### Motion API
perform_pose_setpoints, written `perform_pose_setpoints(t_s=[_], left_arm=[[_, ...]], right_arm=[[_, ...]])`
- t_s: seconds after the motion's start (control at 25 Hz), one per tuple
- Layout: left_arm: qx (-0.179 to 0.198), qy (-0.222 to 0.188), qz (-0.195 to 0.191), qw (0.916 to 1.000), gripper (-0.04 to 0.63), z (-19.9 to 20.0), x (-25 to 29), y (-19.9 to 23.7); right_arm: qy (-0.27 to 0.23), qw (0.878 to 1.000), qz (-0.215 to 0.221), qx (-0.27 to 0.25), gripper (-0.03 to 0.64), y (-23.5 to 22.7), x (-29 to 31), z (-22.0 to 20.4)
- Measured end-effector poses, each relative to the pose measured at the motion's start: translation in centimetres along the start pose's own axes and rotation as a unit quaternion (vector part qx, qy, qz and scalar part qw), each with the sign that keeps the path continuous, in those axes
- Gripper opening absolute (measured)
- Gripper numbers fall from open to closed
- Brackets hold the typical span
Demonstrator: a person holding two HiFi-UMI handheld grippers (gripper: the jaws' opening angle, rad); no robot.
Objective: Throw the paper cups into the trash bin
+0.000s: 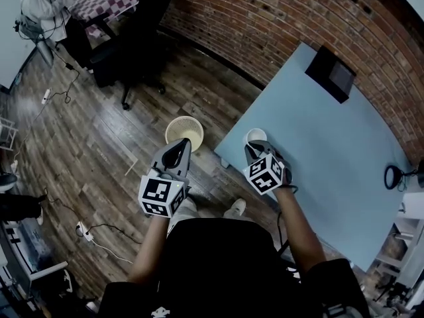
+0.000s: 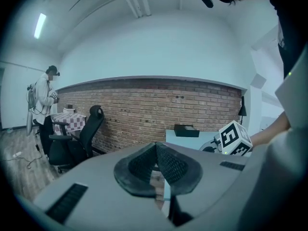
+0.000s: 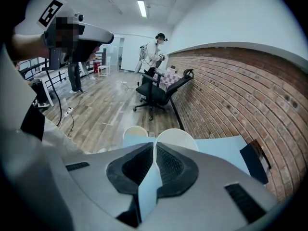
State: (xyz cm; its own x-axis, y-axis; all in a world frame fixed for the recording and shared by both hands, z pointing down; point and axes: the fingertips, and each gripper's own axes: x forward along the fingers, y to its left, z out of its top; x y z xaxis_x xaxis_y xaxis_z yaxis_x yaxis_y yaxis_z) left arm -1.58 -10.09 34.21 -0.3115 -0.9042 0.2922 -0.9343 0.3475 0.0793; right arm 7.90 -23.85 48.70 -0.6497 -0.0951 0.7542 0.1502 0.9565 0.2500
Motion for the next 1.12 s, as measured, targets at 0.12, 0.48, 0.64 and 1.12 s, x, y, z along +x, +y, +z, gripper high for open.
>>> perform_pose_setpoints(t_s=[0.12,0.48,0.64,1.12], left_arm=[[-0.005,-0.002,-0.002,1.0,0.002,0.0,-0.2,2.6],[-0.03,-0.016,0.001,0.9994,0.002,-0.5,-1.0,10.5],[-0.049,-0.011,-0.003,0.9987,0.002,-1.4,-1.8,14.3],[-0.055,-0.005,0.003,0.9984,0.002,-2.4,-5.6,26.0]], right_arm=[[0.0,1.0,0.0,0.005,0.026,0.9,1.1,1.9],[0.01,1.0,0.005,-0.002,0.026,3.3,5.1,7.6],[0.018,1.0,0.011,-0.001,0.026,4.6,7.5,10.2],[0.017,1.0,0.013,0.008,0.026,9.2,13.1,19.5]])
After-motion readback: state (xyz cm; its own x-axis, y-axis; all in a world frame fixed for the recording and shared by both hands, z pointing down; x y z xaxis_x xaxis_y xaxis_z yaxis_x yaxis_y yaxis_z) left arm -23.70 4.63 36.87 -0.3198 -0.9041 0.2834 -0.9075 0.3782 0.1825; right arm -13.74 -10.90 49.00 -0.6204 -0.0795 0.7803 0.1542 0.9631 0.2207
